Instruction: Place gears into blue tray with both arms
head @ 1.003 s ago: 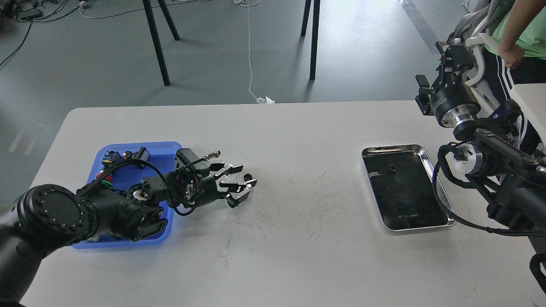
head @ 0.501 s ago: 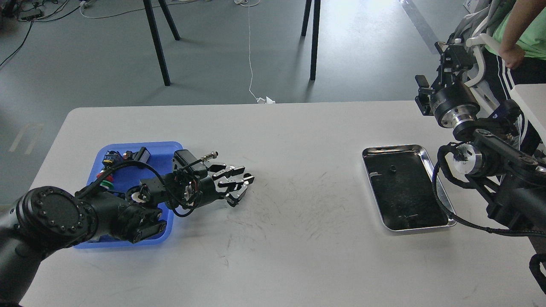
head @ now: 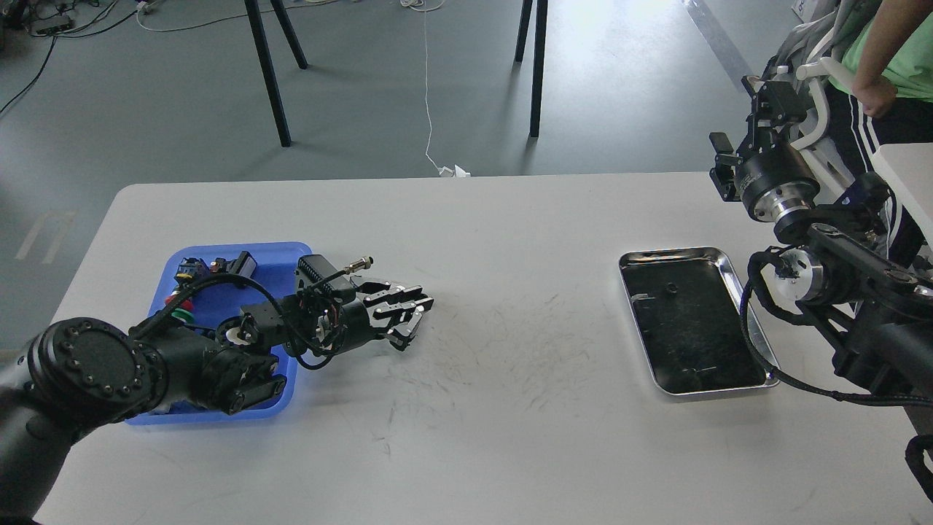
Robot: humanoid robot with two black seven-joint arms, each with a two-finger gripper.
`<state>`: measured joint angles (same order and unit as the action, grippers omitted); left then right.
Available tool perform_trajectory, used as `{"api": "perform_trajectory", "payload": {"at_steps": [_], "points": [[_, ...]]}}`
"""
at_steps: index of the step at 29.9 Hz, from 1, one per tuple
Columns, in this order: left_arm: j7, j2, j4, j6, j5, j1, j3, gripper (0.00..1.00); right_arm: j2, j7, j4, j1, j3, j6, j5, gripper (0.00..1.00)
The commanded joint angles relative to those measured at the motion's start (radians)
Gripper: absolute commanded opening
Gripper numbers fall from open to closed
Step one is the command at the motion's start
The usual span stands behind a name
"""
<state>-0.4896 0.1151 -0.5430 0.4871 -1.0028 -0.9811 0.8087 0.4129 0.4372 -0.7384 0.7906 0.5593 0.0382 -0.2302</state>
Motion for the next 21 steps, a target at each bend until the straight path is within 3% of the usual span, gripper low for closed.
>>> {"api": "perform_trajectory", "payload": {"at_steps": [1, 8, 15, 21], "points": [[0.001, 0.008, -0.002, 0.002, 0.004, -0.007, -0.046, 0.23, 0.0, 0.0, 0.001, 0.001, -0.002, 0.0, 0.0, 0.94], [0.001, 0.032, 0.005, 0.002, 0.01, -0.05, -0.063, 0.23, 0.0, 0.0, -0.001, 0.001, -0.002, 0.0, 0.0, 0.94], [0.001, 0.227, -0.034, 0.002, -0.003, -0.068, -0.056, 0.24, 0.0, 0.0, -0.001, 0.007, -0.002, 0.0, 0.0, 0.94], [0.001, 0.414, -0.149, 0.002, -0.014, -0.07, -0.051, 0.25, -0.003, 0.0, -0.003, 0.009, -0.002, 0.0, 0.002, 0.94]]}}
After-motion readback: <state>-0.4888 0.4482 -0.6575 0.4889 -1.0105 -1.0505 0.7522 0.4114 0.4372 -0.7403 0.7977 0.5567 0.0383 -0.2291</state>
